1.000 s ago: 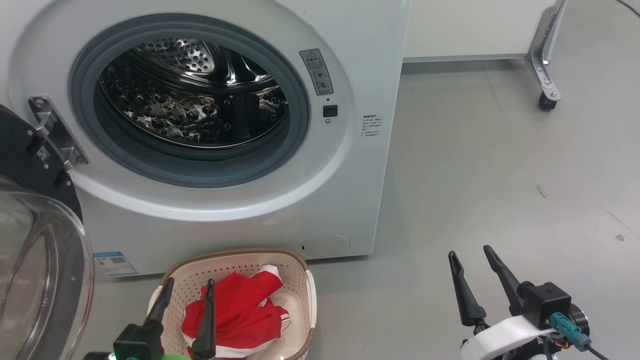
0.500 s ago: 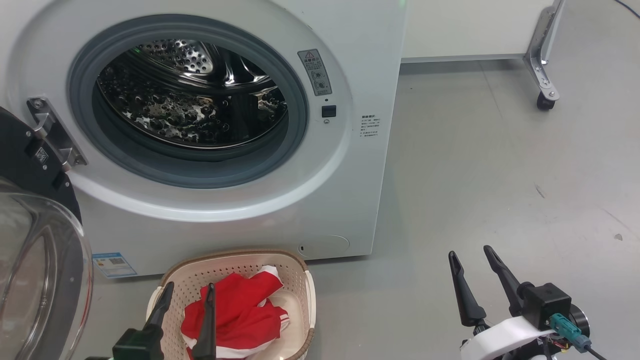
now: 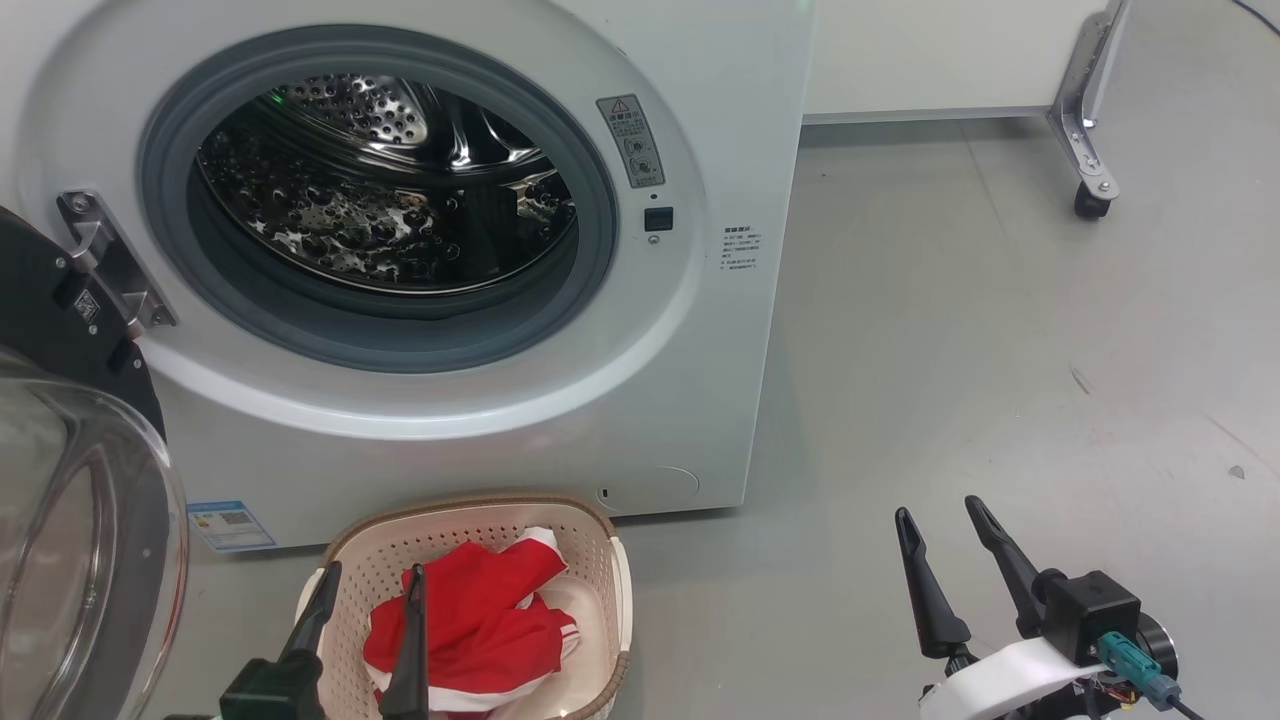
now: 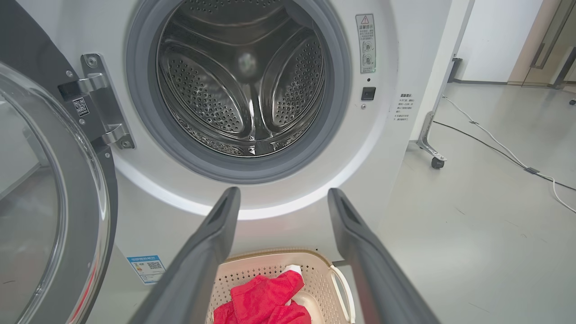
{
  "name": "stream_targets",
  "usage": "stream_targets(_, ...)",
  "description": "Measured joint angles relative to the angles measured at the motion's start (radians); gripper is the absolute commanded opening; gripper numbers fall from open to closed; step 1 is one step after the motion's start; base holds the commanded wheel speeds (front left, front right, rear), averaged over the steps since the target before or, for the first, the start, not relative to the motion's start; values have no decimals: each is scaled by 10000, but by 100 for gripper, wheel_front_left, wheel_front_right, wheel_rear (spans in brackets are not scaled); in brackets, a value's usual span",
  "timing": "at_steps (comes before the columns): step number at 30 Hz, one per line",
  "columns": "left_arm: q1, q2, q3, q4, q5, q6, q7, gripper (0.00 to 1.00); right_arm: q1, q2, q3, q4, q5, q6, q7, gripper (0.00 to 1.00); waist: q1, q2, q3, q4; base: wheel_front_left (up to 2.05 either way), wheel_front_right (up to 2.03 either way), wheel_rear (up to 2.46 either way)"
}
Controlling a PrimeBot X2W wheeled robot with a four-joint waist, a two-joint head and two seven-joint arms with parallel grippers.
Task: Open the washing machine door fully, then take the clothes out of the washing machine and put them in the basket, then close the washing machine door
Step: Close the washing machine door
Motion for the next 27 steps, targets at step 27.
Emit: stream_targets(27, 166, 6, -128, -548, 40, 42, 232, 100, 0, 4, 44, -12, 0, -2, 0, 100, 0, 0, 48, 31, -92, 92, 0)
